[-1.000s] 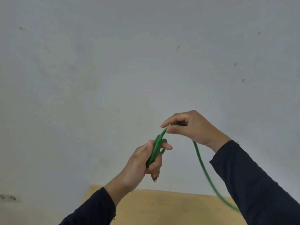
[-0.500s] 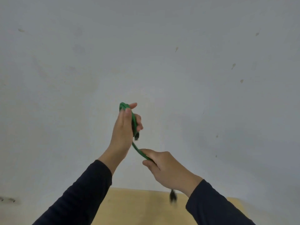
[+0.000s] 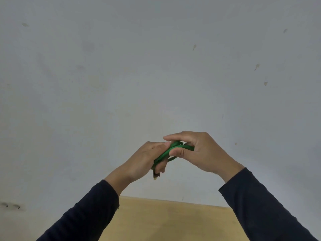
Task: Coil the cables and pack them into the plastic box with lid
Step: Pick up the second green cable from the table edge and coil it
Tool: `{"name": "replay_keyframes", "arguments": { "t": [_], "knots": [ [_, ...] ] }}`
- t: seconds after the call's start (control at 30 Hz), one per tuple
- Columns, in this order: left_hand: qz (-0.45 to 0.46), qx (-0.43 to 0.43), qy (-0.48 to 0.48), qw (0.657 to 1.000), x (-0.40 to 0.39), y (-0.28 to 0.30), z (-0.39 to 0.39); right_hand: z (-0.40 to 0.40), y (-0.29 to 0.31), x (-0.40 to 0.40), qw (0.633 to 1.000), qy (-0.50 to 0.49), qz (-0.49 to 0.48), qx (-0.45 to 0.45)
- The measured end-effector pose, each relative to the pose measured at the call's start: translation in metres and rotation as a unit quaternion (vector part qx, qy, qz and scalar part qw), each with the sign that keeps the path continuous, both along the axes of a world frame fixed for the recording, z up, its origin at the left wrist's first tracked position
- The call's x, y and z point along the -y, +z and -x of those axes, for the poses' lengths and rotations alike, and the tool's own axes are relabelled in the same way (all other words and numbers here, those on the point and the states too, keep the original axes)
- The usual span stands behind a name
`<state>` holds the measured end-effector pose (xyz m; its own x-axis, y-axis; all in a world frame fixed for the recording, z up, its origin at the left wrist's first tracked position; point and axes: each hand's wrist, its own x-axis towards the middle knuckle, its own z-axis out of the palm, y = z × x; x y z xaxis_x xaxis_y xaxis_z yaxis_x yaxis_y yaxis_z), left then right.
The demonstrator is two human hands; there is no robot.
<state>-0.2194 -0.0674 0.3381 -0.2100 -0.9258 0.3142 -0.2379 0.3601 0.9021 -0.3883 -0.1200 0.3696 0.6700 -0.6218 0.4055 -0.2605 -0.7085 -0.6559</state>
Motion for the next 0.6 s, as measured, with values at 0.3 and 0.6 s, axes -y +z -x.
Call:
{"name": "replay_keyframes", "arguments": {
  "t": [0.3, 0.6],
  "knots": [
    [0.148, -0.084, 0.203, 0.964, 0.011, -0.015, 0.004, 0.001, -0.017, 0.006, 0.996, -0.064, -0.058, 0.032],
    [0.061, -0.161, 0.133, 0.976, 0.016, -0.022, -0.01, 0.012, -0.011, 0.014, 0.999, -0.049, -0.001, 0.02]
  ]
}}
